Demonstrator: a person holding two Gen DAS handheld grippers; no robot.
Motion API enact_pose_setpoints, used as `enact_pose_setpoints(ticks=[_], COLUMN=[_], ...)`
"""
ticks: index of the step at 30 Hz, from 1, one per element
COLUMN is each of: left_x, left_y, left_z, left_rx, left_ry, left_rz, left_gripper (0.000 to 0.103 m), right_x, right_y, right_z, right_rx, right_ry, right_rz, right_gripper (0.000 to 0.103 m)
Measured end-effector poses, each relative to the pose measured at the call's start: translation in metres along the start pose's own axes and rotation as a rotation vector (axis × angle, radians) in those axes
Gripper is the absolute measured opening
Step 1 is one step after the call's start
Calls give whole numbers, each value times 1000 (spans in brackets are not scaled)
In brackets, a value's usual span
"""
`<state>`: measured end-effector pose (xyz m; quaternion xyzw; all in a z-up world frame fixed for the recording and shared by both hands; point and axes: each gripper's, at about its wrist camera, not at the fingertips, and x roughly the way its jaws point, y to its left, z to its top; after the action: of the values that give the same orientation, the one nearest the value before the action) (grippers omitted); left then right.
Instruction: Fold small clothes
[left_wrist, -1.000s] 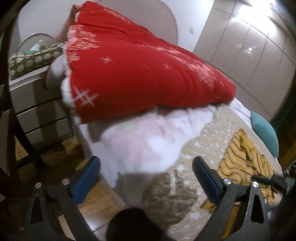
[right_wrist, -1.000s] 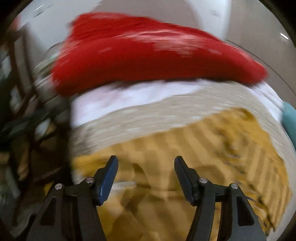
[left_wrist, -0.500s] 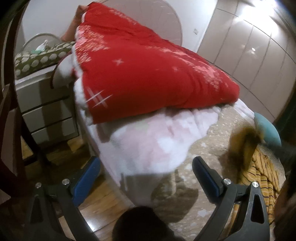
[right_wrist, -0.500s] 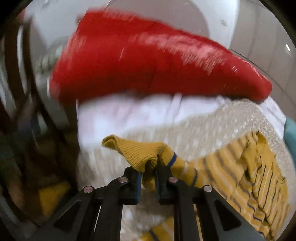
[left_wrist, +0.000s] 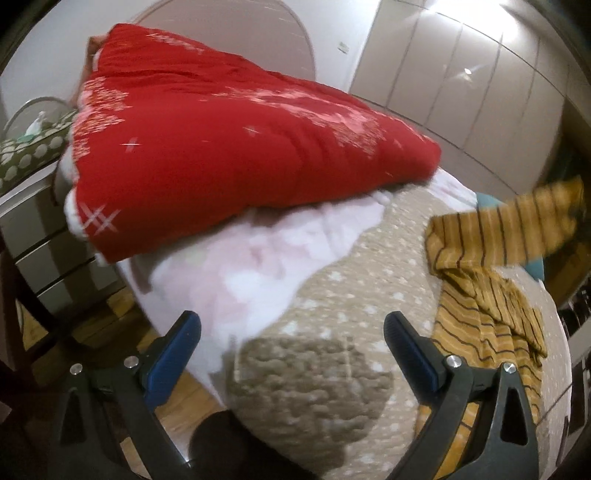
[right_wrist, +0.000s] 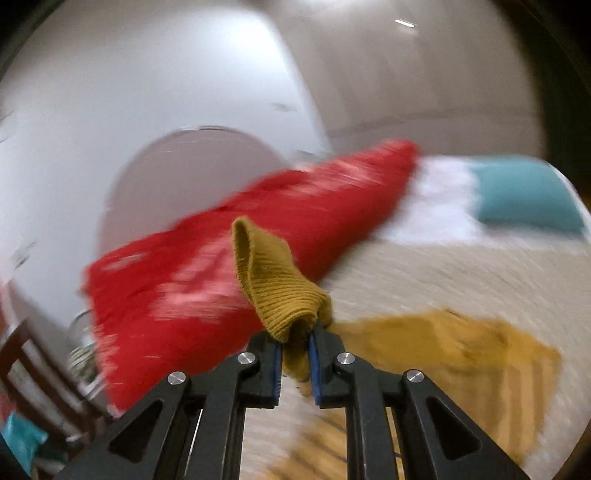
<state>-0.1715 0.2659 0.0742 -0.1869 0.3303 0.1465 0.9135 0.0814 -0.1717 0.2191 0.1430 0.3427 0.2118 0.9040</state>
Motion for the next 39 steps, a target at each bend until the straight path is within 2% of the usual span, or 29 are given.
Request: enact_pose_setpoints(ticks=[6, 8, 9, 11, 13, 14, 15, 17, 21, 25, 27, 28, 30, 32, 33, 37, 39], left_x=[19, 25, 29, 37, 47, 53, 60, 73, 95, 100, 97, 95, 90, 83, 78, 70, 66], left_y=[-40, -55, -63, -77, -90, -96, -102, -109, -121, -129, -132, -133, -136, -135, -132, -120, -119], left_z=[0, 0, -1, -3, -9, -12, -16, -22, -35, -43, -46, -47, -52, -59, -61, -70, -73], left_rx=[56, 87, 102, 130, 167, 185, 201, 226, 219, 222, 228, 232, 237, 255, 256, 206, 202], left_ry=[53, 67, 77, 104, 138, 161, 183, 235, 334, 342, 346, 353, 392, 397, 390, 394, 392], left_rz=[-63, -82, -97, -126, -144, -153, -168, -188, -296, -339, -364, -386, -445, -447, -451, -492, -502], left_gripper=[99, 99, 99, 99, 99, 99, 99, 99, 99, 99, 97, 92, 56, 54, 54, 54, 57], right_x=[26, 36, 38, 26, 8, -2, -14, -34, -57, -60, -61, -61, -62, -58, -56, -60, -62], right_y=[-177, -216, -234, -248, -248, -245, -241, -229, -213, -192, -174, -167, -157, -151, -149, -138, -130], right_z=[-42, -56, -65, -73, -77, -81, -88, -109, -171, -233, -259, -267, -279, -292, -298, -316, -323], right_rx=[305, 351, 376, 415, 409, 390, 372, 347, 346, 376, 368, 362, 377, 431, 443, 448, 463], right_ry=[121, 184, 218, 194, 169, 169, 174, 212, 304, 376, 375, 362, 331, 320, 319, 293, 295], right_rz=[-267, -366, -431, -430, -385, -356, -327, -257, -122, 31, 86, 104, 178, 293, 324, 364, 398], right_gripper=[13, 16, 23, 27, 32, 38, 44, 49, 50, 50, 52, 52, 52, 52, 52, 52, 52])
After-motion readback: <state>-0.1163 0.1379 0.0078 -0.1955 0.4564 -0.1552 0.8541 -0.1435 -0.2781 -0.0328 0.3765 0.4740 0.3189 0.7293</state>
